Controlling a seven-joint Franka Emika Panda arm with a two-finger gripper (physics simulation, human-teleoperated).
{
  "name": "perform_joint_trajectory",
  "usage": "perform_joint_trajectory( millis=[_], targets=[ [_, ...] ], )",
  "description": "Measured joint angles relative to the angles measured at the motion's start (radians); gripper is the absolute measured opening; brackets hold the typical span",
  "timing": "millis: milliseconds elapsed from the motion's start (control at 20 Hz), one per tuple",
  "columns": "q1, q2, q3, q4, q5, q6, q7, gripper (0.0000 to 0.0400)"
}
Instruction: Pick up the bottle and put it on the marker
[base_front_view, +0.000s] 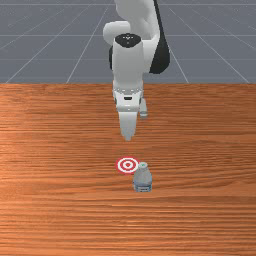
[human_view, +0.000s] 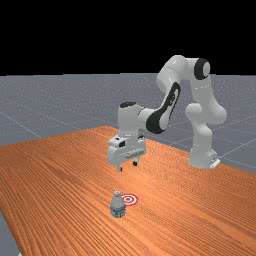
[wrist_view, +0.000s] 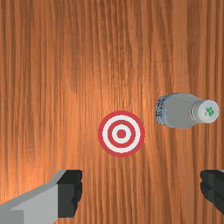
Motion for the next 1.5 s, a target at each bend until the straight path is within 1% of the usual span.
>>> perform_joint_trajectory(
  millis=[50, 100, 150, 200, 250, 300, 350, 400, 450, 500, 550, 600, 700, 750, 800, 850, 900, 1000, 1050, 1100, 1200, 1250, 1300, 1350, 1500],
  targets=[
    [0.000, -0.031, 0.000, -0.050, 0.000, 0.019, 0.000, 0.0243],
    [0.000, -0.062, 0.000, -0.098, 0.000, 0.036, 0.000, 0.0148],
    [0.000, -0.091, 0.000, -0.142, 0.000, 0.051, 0.000, 0.0090],
    [0.000, -0.121, 0.000, -0.135, 0.000, -0.009, 0.000, 0.0054],
    [0.000, -0.160, 0.000, -0.167, 0.000, 0.005, 0.000, 0.0033],
    [-0.001, -0.093, -0.001, -0.035, -0.002, -0.199, -0.006, 0.0177],
    [-0.004, -0.123, -0.003, -0.089, 0.000, -0.123, -0.010, 0.0265],
    [-0.006, -0.140, -0.003, -0.117, 0.000, -0.082, -0.010, 0.0318],
    [-0.009, -0.162, -0.002, -0.150, 0.009, -0.035, -0.018, 0.0350],
    [-0.007, -0.194, -0.004, -0.191, 0.002, 0.028, -0.012, 0.0370],
    [-0.007, -0.210, -0.004, -0.186, 0.002, 0.008, -0.012, 0.0382],
    [-0.002, -0.206, -0.009, -0.136, 0.004, -0.091, 0.053, 0.0389],
    [-0.002, -0.237, -0.009, -0.114, 0.004, -0.142, 0.063, 0.0396],
    [-0.002, -0.214, -0.008, -0.068, 0.004, -0.154, 0.051, 0.0398],
    [-0.005, -0.152, -0.005, 0.034, 0.002, -0.236, 0.008, 0.0399],
    [0.009, -0.129, -0.015, 0.057, -0.050, -0.198, 0.047, 0.0399],
    [-0.003, -0.060, -0.005, 0.171, -0.002, -0.284, 0.010, 0.0400],
    [-0.003, 0.076, -0.005, 0.399, -0.002, -0.440, 0.010, 0.0400],
    [-0.003, 0.114, -0.005, 0.460, -0.001, -0.473, 0.010, 0.0400],
    [-0.003, 0.121, -0.005, 0.466, -0.001, -0.458, 0.010, 0.0400],
    [-0.004, 0.108, -0.005, 0.431, -0.001, -0.392, 0.010, 0.0400],
    [-0.011, 0.096, 0.001, 0.404, 0.017, -0.355, -0.002, 0.0400],
    [-0.008, 0.098, -0.002, 0.407, 0.008, -0.356, 0.004, 0.0400],
    [-0.005, 0.085, -0.004, 0.381, 0.001, -0.326, 0.009, 0.0400],
    [-0.005, 0.073, -0.004, 0.365, 0.001, -0.328, 0.009, 0.0400]
  ],
)
